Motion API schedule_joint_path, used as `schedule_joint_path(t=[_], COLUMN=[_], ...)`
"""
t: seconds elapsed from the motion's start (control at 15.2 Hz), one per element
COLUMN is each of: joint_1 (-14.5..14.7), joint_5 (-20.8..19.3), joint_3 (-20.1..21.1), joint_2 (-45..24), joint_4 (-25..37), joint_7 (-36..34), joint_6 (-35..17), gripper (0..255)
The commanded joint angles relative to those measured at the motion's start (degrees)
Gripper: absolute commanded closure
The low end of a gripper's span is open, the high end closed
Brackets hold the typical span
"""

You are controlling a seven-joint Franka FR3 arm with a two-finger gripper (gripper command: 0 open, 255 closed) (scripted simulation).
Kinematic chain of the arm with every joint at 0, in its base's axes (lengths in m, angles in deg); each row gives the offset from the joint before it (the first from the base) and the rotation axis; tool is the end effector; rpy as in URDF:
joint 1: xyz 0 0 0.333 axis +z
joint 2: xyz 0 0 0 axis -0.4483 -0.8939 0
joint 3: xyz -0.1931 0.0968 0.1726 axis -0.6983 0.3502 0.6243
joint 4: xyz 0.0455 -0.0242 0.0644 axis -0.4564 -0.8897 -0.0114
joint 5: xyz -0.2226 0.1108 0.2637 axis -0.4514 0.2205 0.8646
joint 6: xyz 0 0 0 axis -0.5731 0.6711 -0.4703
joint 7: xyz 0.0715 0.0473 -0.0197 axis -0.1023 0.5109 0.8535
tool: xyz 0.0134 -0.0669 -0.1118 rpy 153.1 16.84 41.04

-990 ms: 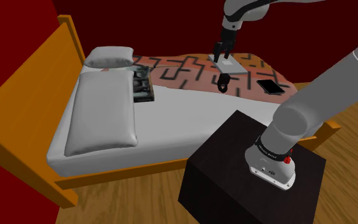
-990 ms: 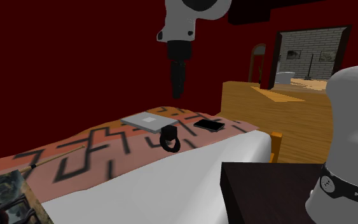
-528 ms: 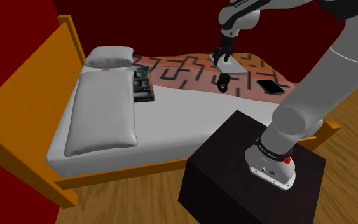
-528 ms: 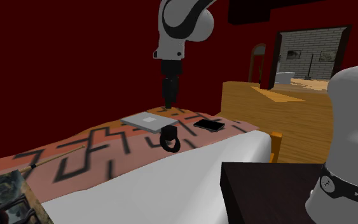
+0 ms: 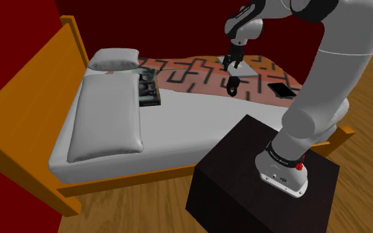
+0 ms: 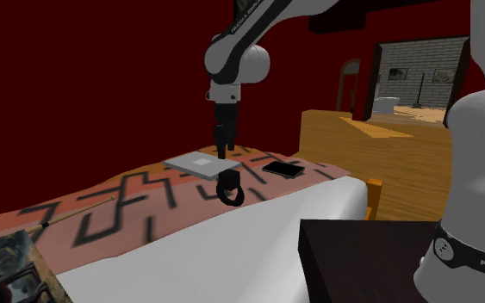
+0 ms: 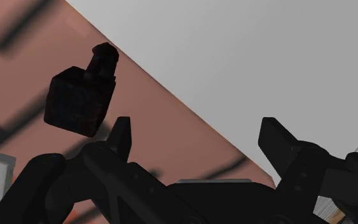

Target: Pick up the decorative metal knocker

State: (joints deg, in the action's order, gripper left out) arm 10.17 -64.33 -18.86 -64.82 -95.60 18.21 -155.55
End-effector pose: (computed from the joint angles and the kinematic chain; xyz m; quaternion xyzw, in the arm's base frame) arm 0.4509 -0.3213 0.2924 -0.9933 0.1151 -0.0016 0.0036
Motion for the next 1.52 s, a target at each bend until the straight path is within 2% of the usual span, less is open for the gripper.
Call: schedule_joint_path(t=[0.0,0.4,0.79,1.45], joint_1=[-1.54,-6.67,-12.37,-13.12], joint_5=[1.87,6.15,8.93,9.97], joint_3=[-0.15,0.38,1.31,2.30], joint_2=[-4.47,-16.95,-29.91,-33.94], joint_4=[3.42,14.98,29.61,30.26], joint_7=[1.67,4.75,5.92,6.43], joint_6=[-0.63,-0.43,1.94,-1.42], gripper=[0,0,0,0])
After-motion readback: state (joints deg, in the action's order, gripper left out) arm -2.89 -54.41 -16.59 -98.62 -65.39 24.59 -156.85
